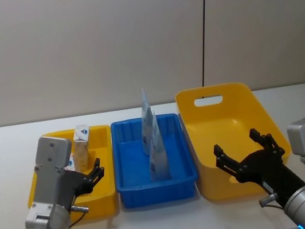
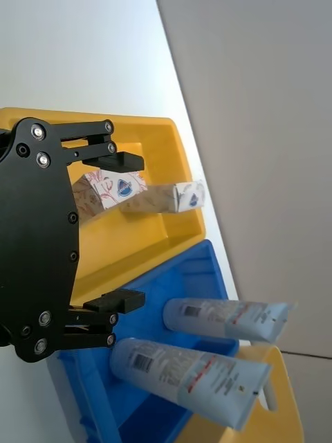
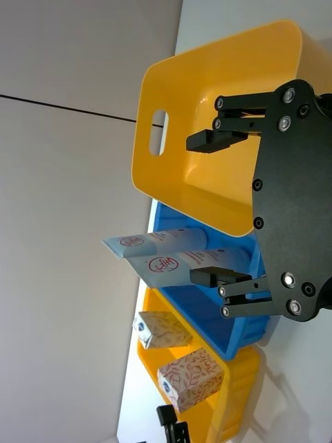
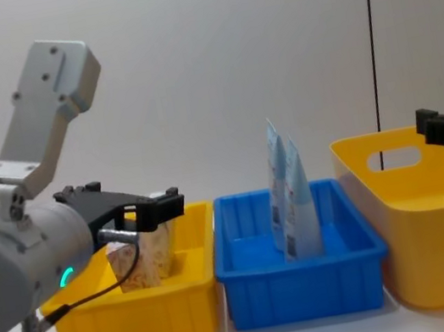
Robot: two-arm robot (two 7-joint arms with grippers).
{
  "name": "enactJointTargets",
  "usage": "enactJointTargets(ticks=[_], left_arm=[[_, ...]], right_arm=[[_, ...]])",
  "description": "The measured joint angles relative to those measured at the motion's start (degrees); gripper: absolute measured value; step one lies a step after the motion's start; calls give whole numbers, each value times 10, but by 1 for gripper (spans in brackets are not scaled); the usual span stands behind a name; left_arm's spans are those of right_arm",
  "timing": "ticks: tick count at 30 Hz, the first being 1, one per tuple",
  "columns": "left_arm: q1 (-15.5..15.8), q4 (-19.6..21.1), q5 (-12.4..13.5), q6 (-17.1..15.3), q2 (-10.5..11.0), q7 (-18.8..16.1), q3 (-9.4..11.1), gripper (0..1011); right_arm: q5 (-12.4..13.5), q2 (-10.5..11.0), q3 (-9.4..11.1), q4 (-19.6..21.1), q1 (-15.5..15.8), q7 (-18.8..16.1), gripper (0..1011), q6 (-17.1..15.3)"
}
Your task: Bimanual collaborative sorting of washing and personal care products
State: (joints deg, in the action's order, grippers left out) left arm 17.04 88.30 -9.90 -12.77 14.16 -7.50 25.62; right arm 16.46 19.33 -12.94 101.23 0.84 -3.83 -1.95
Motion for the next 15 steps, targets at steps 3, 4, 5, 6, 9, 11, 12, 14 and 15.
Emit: enactJointTargets(ticks=[3, 4, 5, 6, 9, 11, 12, 14, 15], left_arm=[[6, -8, 4, -15, -10, -11, 0, 1002], [8, -11, 4, -19, -13, -13, 0, 1001], [9, -12, 5, -22, -15, -15, -1, 1001], [11, -14, 6, -26, -17, -18, -1, 1001], [16, -21, 9, -40, -26, -27, -3, 1001], [17, -22, 10, -44, -28, -30, -4, 1001], [18, -24, 11, -50, -31, -33, -5, 1001], [19, -25, 12, -56, -33, -36, -6, 1001], [20, -26, 13, -61, -35, -39, -7, 1001]], right_arm=[[0, 0, 0, 0, 0, 0, 1000, 0], [0, 0, 0, 0, 0, 0, 1000, 0], [0, 0, 0, 0, 0, 0, 1000, 0], [0, 0, 0, 0, 0, 0, 1000, 0], [0, 0, 0, 0, 0, 0, 1000, 0], [0, 0, 0, 0, 0, 0, 1000, 0], [0, 0, 0, 0, 0, 0, 1000, 0], [0, 0, 0, 0, 0, 0, 1000, 0], [0, 0, 0, 0, 0, 0, 1000, 0]])
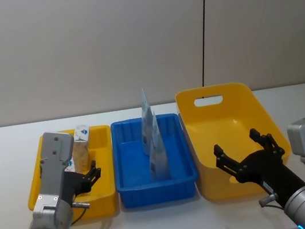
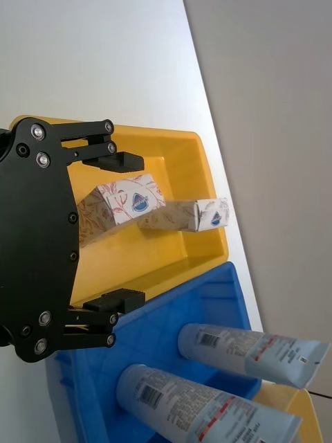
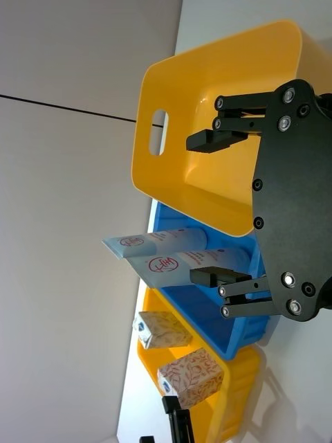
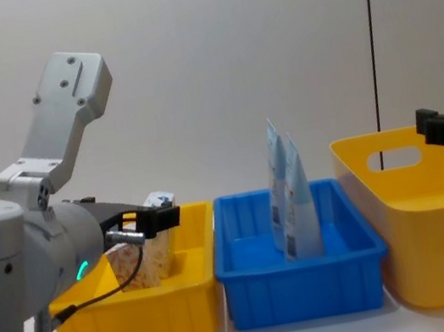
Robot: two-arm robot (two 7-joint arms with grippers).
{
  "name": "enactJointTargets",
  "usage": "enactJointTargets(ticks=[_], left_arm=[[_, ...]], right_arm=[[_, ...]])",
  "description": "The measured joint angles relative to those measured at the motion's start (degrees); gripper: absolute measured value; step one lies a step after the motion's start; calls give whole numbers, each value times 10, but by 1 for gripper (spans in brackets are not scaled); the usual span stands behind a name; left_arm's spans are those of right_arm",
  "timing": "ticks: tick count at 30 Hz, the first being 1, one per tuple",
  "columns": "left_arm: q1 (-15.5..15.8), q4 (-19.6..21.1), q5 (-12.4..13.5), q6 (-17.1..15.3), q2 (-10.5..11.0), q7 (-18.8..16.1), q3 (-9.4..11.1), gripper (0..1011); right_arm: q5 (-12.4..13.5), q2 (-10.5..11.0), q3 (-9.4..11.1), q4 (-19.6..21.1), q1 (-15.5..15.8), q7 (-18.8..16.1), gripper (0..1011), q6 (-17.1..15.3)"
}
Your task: Bimanual collaborative sorting of washing and personal care products
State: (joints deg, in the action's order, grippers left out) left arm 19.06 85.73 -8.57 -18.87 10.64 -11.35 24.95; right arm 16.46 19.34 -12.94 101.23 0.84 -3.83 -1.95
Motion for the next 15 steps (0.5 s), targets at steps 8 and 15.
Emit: enactJointTargets(ticks=[8, 15], left_arm=[[2, -3, 4, -22, -8, -10, -6, 1001], [3, -9, 2, -30, -18, -15, -15, 1002]], right_arm=[[0, 0, 0, 0, 0, 0, 1000, 0], [0, 0, 0, 0, 0, 0, 1000, 0]])
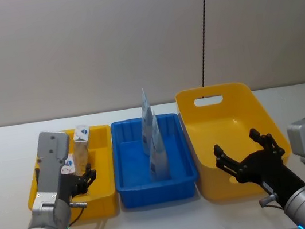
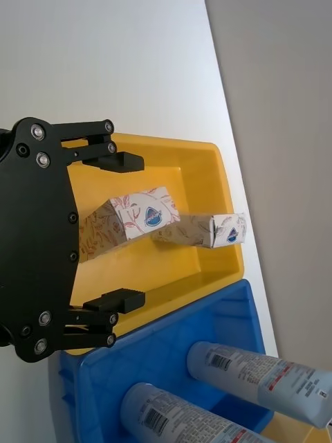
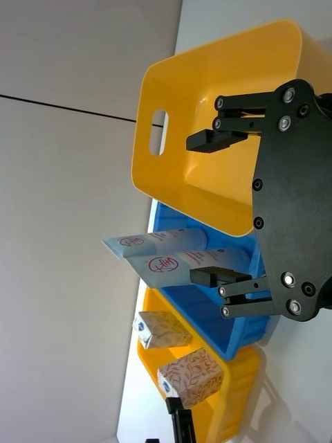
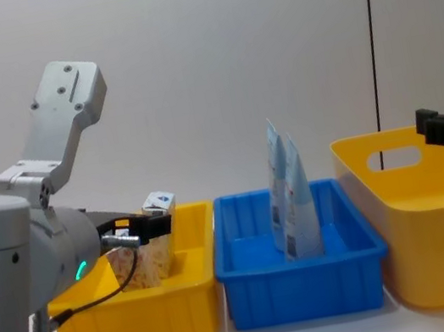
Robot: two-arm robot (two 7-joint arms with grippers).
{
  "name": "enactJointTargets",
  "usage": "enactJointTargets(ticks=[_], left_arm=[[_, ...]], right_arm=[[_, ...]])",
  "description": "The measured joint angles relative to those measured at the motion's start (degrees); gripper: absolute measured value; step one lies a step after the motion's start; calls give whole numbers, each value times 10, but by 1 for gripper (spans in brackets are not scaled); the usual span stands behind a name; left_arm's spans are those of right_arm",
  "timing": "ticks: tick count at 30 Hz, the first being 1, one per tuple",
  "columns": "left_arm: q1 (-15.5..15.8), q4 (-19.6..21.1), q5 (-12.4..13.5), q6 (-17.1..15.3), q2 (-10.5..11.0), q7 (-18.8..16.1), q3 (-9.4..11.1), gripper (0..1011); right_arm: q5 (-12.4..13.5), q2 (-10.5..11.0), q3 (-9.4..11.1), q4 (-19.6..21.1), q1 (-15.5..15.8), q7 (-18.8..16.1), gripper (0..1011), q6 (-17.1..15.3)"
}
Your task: Bimanual collaborative sorting of washing and personal care products
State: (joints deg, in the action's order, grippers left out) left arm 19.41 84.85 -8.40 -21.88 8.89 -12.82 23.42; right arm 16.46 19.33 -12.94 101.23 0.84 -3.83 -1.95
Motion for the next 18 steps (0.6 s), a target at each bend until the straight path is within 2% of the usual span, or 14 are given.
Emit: enactJointTargets(ticks=[9, 18], left_arm=[[3, -14, -12, 3, -14, 0, -15, 1001], [5, -36, -30, 24, -35, 4, -36, 1002]], right_arm=[[0, 0, 0, 0, 0, 0, 1000, 0], [0, 0, 0, 0, 0, 0, 1000, 0]])
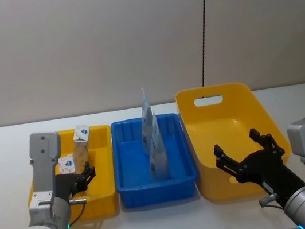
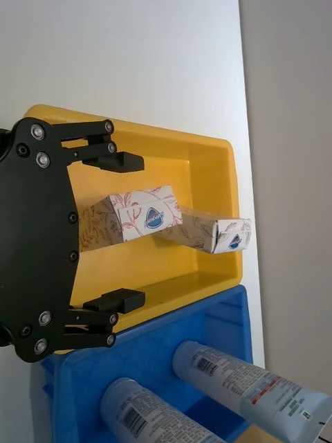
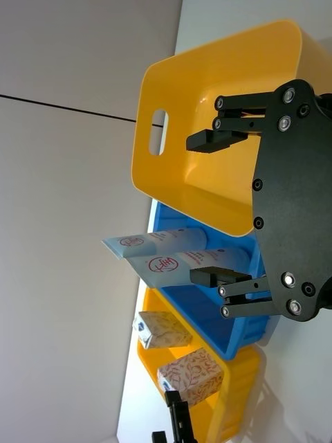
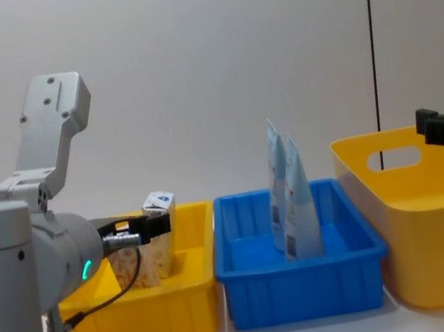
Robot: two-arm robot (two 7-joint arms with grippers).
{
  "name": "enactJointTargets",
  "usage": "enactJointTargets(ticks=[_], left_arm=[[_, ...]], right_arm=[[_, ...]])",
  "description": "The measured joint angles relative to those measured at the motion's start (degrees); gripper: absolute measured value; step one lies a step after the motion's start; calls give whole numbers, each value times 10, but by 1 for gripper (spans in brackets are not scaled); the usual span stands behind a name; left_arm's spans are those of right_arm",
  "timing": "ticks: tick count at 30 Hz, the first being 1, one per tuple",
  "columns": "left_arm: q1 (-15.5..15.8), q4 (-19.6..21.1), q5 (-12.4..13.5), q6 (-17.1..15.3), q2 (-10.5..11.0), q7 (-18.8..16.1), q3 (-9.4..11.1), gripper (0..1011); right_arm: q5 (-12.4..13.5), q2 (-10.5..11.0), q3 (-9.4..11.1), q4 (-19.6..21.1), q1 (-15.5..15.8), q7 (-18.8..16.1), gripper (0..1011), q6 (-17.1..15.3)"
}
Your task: Bimanual collaborative sorting of washing and personal care products
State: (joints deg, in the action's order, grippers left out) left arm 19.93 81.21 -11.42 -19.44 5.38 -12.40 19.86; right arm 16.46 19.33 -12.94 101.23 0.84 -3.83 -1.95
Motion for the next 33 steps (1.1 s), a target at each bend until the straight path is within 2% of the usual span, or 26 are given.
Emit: enactJointTargets(ticks=[15, 33], left_arm=[[5, -37, -14, 28, -23, 6, -21, 1001], [15, -83, -22, 53, -41, 20, -35, 1002]], right_arm=[[0, 0, 0, 0, 0, 0, 1000, 0], [0, 0, 0, 0, 0, 0, 1000, 0]])
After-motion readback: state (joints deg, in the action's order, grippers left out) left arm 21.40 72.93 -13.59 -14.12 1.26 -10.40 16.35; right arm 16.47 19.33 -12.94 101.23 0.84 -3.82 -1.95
